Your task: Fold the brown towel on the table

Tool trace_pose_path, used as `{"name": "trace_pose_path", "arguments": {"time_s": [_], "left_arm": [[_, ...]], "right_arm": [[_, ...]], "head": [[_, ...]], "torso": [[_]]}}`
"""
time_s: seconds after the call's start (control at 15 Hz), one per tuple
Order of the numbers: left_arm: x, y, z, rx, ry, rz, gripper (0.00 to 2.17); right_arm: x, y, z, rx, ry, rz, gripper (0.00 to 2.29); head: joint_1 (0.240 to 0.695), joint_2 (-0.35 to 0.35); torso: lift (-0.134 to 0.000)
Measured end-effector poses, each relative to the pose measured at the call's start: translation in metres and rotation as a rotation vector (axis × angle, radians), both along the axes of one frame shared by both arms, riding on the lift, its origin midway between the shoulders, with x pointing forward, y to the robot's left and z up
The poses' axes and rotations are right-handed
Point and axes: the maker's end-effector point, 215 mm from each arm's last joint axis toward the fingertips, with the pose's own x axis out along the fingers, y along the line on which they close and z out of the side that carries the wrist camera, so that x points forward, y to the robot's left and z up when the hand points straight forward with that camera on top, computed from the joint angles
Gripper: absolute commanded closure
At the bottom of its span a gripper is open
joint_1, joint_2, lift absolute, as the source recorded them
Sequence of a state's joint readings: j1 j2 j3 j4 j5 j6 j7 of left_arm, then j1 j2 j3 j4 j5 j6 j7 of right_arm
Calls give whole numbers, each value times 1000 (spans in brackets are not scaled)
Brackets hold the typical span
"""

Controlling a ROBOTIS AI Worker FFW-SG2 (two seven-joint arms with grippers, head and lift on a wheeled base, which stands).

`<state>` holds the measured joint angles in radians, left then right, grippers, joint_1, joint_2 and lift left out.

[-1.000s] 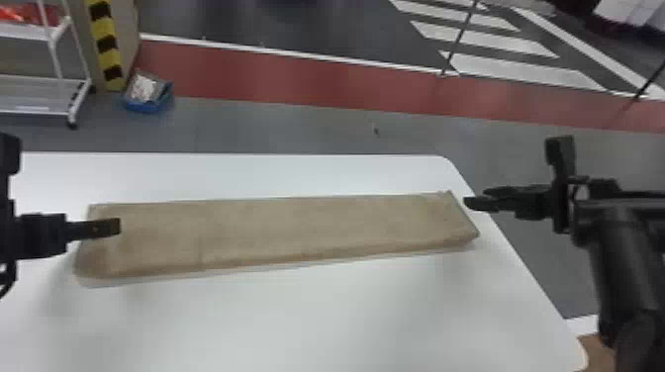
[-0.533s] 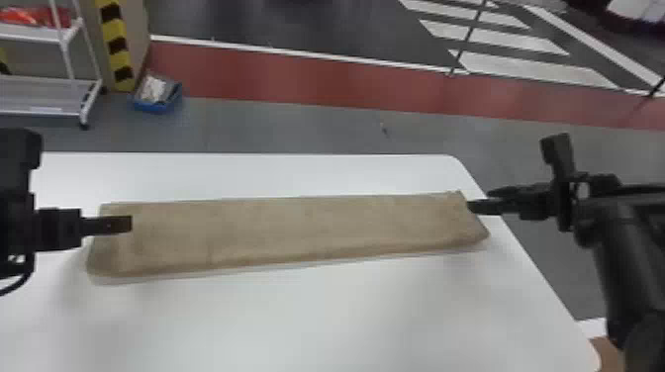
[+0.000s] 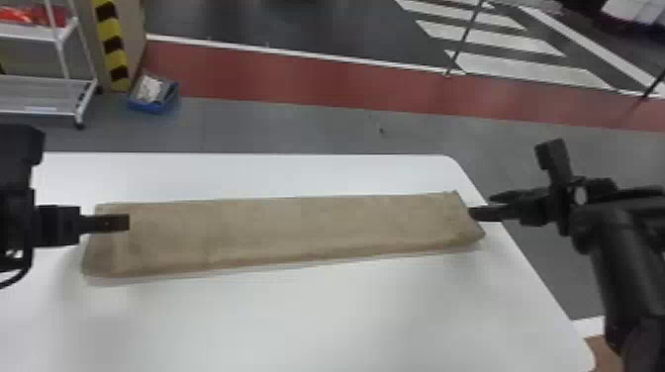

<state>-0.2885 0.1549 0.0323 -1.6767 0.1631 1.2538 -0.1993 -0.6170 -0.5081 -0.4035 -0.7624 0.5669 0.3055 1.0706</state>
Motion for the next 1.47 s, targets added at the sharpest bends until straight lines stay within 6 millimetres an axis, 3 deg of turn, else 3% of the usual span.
{"name": "trace_pose_path", "arguments": {"time_s": [1.47], "left_arm": [[-13,-1,-6,-26,64,-1,134]], "right_arm": [[-3,-7,2,-15,-32,8,323]], "head": [[695,-303]], "torso": [[-124]]}}
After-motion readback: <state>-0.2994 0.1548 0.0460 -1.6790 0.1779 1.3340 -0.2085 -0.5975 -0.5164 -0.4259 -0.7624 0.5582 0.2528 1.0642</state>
